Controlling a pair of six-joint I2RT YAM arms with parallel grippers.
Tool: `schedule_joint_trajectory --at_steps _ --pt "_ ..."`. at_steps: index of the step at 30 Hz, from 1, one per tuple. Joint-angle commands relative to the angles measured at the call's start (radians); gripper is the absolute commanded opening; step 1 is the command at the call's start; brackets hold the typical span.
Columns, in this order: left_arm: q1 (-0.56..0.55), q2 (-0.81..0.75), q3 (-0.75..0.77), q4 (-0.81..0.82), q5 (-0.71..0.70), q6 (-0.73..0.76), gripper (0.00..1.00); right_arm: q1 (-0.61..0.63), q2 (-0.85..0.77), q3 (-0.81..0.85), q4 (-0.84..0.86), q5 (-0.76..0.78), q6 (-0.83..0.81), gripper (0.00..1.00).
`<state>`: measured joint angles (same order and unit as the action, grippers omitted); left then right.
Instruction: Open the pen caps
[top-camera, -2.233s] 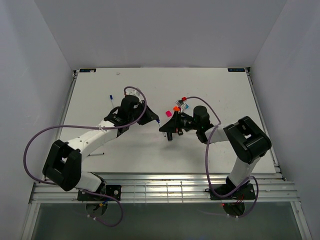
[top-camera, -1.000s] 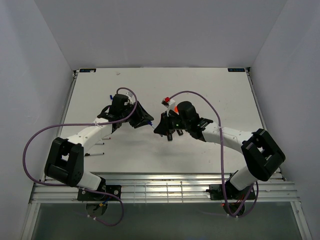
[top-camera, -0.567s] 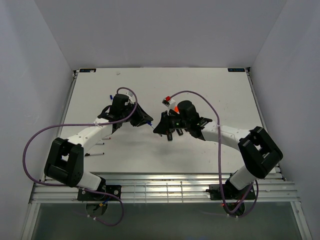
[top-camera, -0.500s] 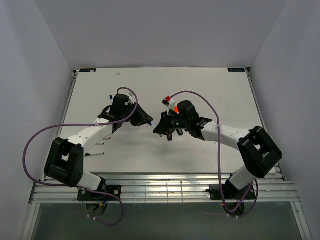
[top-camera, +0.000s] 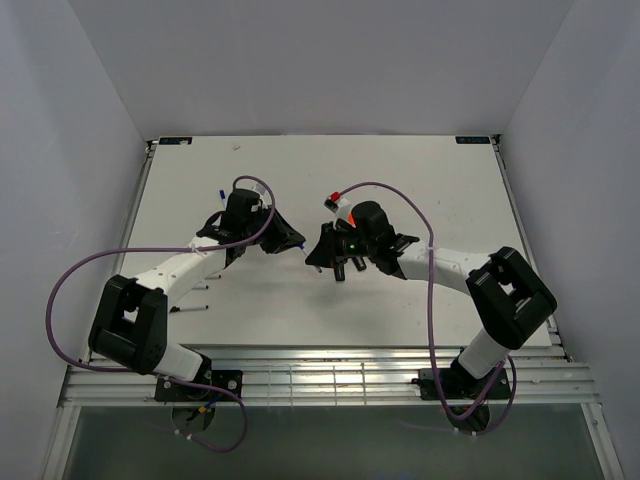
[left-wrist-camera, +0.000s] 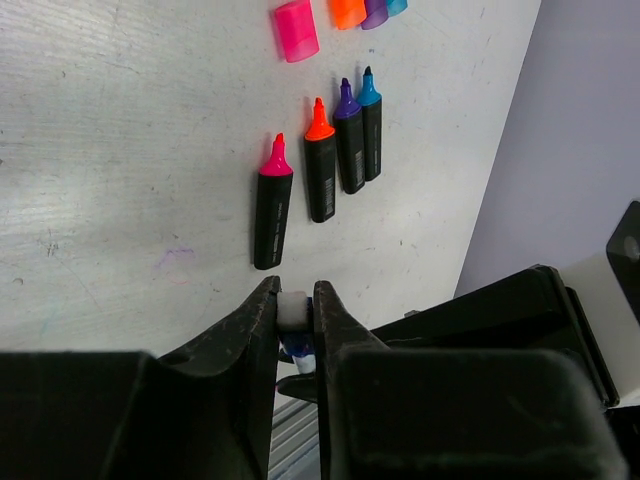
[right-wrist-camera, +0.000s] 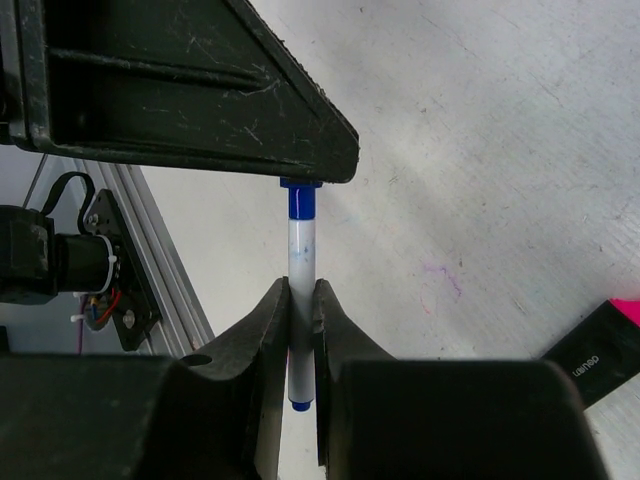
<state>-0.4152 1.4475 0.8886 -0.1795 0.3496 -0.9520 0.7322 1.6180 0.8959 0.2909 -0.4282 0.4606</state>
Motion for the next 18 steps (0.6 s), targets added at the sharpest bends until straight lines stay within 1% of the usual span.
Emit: schedule_joint_trajectory --at_steps 1,3,4,5,6,7,8,9,10,11,12,13,15,17,18 --pt "-0.011 -0.027 -0.002 0.003 0.025 -0.01 0.25 -0.007 0.017 0.037 0.04 0.023 0.01 0.08" --pt "-0.011 -0.022 0.003 0.002 0.023 -0.008 0.17 -0.005 0.014 0.035 0.039 0.026 0.006 0.08" --pt "-0.011 -0.013 0.01 0.0 0.023 -0.007 0.06 -0.004 0.013 0.037 0.028 0.037 0.001 0.08" --pt "-0.011 -0.01 0.018 -0.006 0.019 -0.007 0.0 -0.001 0.003 0.041 0.011 0.054 -0.034 0.08" --pt "-0.011 -0.004 0.026 -0.014 0.012 -0.007 0.0 0.01 -0.003 0.049 -0.018 0.139 -0.066 0.08" --pt "-0.011 0.002 0.047 -0.029 0.006 -0.008 0.0 0.044 -0.01 0.079 -0.104 0.211 -0.106 0.08" --pt "-0.011 0.017 0.062 -0.044 -0.009 -0.007 0.0 0.068 -0.023 0.099 -0.152 0.291 -0.147 0.08" --pt "-0.011 0.031 0.084 -0.069 -0.02 -0.005 0.0 0.091 -0.027 0.115 -0.192 0.489 -0.222 0.08" --pt "-0.011 0.045 0.136 -0.113 -0.027 0.002 0.0 0.154 -0.029 0.153 -0.27 0.616 -0.265 0.08" --pt "-0.011 0.082 0.165 -0.139 -0.038 0.005 0.0 0.192 -0.023 0.172 -0.289 0.737 -0.31 0.08" --pt "-0.01 0.105 0.196 -0.167 -0.04 0.009 0.0 0.228 -0.014 0.185 -0.329 1.002 -0.391 0.08" --pt "-0.007 0.131 0.228 -0.216 -0.035 0.012 0.0 0.28 0.0 0.196 -0.344 1.116 -0.423 0.08" --pt "0.009 0.204 0.311 -0.245 0.011 0.025 0.0 0.297 0.029 0.215 -0.372 1.259 -0.456 0.08" --pt "0.015 0.237 0.387 -0.302 0.014 0.044 0.0 0.299 0.026 0.204 -0.369 1.27 -0.504 0.08" --pt "0.018 0.246 0.404 -0.325 -0.006 0.053 0.0 0.297 0.02 0.201 -0.368 1.226 -0.51 0.08"
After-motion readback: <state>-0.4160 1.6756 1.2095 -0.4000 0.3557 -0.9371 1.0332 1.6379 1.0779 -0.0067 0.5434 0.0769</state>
